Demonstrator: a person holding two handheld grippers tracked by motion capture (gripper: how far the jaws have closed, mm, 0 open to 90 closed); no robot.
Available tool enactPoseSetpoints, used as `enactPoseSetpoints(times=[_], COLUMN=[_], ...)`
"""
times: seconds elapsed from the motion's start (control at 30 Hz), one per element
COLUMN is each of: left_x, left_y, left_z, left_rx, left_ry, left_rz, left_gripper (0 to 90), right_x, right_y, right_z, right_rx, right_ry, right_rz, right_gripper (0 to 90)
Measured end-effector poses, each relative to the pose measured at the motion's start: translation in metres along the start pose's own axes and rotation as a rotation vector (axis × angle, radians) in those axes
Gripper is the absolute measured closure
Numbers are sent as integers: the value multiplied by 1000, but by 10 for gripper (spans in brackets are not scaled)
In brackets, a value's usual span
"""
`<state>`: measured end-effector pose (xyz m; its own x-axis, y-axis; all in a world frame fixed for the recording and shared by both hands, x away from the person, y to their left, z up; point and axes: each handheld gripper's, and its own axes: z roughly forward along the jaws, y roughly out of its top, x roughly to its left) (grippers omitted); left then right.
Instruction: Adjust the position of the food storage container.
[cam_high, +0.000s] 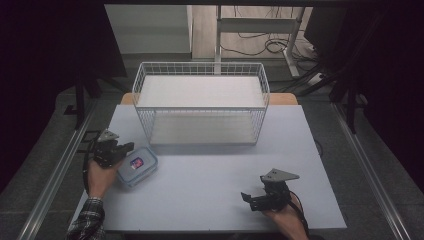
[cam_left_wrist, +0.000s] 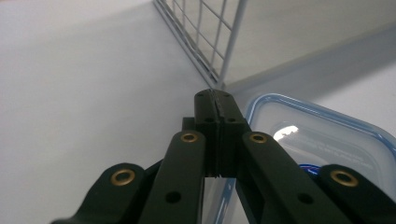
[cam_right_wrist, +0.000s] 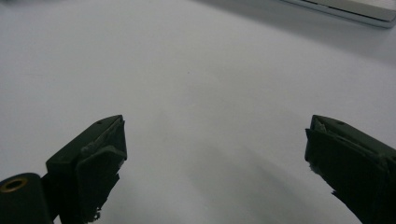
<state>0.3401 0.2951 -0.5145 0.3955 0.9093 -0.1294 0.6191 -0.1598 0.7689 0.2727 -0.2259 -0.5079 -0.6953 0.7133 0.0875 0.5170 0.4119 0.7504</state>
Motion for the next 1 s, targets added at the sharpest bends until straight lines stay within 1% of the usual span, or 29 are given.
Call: enactPoseSetpoints(times=[0.07,0.17,0.23,0.27,0.3,0.37,0.4,0.43,0.47,0.5,0.53,0.57,0.6,0.63,0.67,0.7,0.73,0.83,0.9,1.0], left_x=[-2,-5,-10,-13,-17,-29,-31,-33,-33,-30,-25,-21,-16,-11,-6,-3,-3,-15,-27,-47], left_y=[1,2,4,6,8,10,13,14,14,14,13,11,9,6,4,3,2,5,8,11], left_z=[2,1,0,-1,0,4,5,6,5,4,4,3,4,4,3,3,3,6,11,15], left_rx=[10,11,6,4,22,39,46,51,42,28,27,46,59,58,47,45,47,77,119,163], left_ry=[6,-23,-41,-61,-88,-76,-56,-23,6,10,17,44,49,29,-2,-29,-40,-73,-81,-95], left_rz=[10,5,12,20,32,85,102,121,128,102,73,66,55,27,-3,-20,-22,13,64,134], left_gripper=[899,899,900,900,900,900,900,899,899,899,899,899,899,899,900,900,900,900,900,900], right_x=[0,0,0,0,0,0,0,0,0,0,0,0,0,0,0,0,0,1,0,0], right_y=[0,0,0,0,0,0,0,0,0,0,0,0,0,0,0,0,0,0,0,0], right_z=[1,1,1,1,1,1,1,0,0,0,-1,-1,0,0,1,1,1,1,1,0], right_rx=[7,9,7,6,7,10,10,8,7,7,7,7,8,8,11,11,12,17,16,15], right_ry=[-1,-1,-3,-2,-2,-2,-2,-3,-3,-3,-3,-3,-3,-3,-2,-2,-1,-3,-4,-3], right_rz=[-1,-3,-6,-5,-4,-4,-5,-5,-4,-5,-4,-4,-4,-4,-3,-3,-5,-8,-6,-7], right_gripper=[59,61,62,62,62,63,63,63,63,63,64,64,65,65,66,66,66,67,69,72])
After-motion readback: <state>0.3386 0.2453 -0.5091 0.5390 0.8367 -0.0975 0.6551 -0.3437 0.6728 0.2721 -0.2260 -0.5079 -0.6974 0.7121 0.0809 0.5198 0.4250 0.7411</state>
